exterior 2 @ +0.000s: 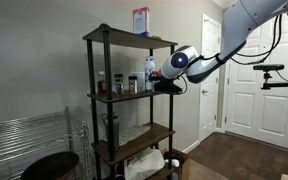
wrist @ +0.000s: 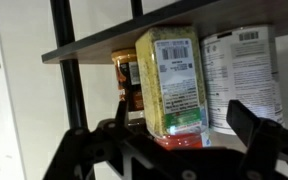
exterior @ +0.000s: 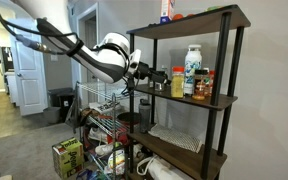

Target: Move the bottle from the first top shelf to the second top shelf

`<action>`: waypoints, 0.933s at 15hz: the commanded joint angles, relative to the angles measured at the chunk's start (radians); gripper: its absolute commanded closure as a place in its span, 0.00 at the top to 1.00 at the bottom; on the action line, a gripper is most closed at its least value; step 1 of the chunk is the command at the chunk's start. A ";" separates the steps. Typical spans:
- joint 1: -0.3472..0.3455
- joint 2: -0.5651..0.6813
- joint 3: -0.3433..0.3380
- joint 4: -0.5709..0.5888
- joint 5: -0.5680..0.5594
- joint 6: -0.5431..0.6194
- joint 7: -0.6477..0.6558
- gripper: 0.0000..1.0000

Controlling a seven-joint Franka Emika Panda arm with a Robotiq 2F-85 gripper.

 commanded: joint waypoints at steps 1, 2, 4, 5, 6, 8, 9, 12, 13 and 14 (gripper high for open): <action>-0.009 -0.157 -0.011 -0.146 -0.165 0.082 0.150 1.00; -0.008 -0.181 -0.015 -0.166 -0.194 0.090 0.173 1.00; -0.007 -0.229 -0.025 -0.204 -0.241 0.102 0.200 1.00; -0.006 -0.249 -0.030 -0.223 -0.257 0.103 0.208 1.00; -0.005 -0.269 -0.036 -0.242 -0.271 0.103 0.215 1.00; -0.004 -0.314 -0.049 -0.288 -0.292 0.103 0.220 1.00; -0.004 -0.338 -0.057 -0.311 -0.303 0.109 0.226 1.00; -0.001 -0.410 -0.092 -0.375 -0.318 0.155 0.228 1.00; 0.000 -0.435 -0.103 -0.395 -0.324 0.167 0.223 1.00; 0.000 -0.460 -0.113 -0.415 -0.327 0.179 0.213 1.00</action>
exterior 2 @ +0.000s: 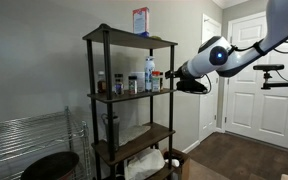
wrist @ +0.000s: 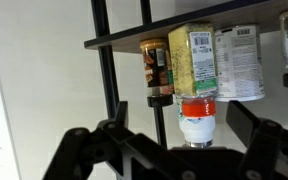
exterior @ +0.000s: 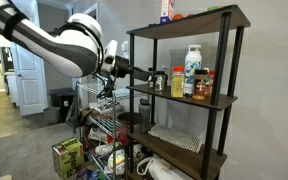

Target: Move the bottle from the first top shelf to the second top shelf

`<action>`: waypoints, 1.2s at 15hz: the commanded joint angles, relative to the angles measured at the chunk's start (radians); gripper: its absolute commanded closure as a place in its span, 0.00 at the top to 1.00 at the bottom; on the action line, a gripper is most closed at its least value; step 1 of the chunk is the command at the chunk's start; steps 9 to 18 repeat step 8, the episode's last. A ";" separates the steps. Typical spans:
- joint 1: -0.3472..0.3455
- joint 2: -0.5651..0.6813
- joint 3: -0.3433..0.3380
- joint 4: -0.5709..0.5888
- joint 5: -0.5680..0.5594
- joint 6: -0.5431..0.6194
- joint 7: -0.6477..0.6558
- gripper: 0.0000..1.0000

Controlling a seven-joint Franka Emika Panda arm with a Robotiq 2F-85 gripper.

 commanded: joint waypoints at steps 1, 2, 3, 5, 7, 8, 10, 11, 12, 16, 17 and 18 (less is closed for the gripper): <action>0.002 -0.120 -0.041 -0.091 -0.056 0.074 0.054 1.00; 0.001 -0.142 -0.048 -0.109 -0.053 0.080 0.043 1.00; 0.003 -0.167 -0.057 -0.126 -0.058 0.087 0.041 1.00; 0.006 -0.208 -0.068 -0.153 -0.059 0.093 0.035 1.00; 0.005 -0.237 -0.075 -0.173 -0.046 0.096 0.022 1.00; 0.002 -0.187 -0.059 -0.140 -0.017 0.058 0.000 1.00; 0.002 -0.187 -0.059 -0.140 -0.017 0.058 0.000 1.00; 0.002 -0.187 -0.059 -0.140 -0.017 0.058 0.000 1.00; 0.002 -0.187 -0.059 -0.140 -0.017 0.058 0.000 1.00; 0.002 -0.187 -0.059 -0.140 -0.017 0.058 0.000 1.00; 0.002 -0.187 -0.059 -0.140 -0.017 0.058 0.000 1.00; 0.002 -0.187 -0.059 -0.140 -0.017 0.058 0.000 1.00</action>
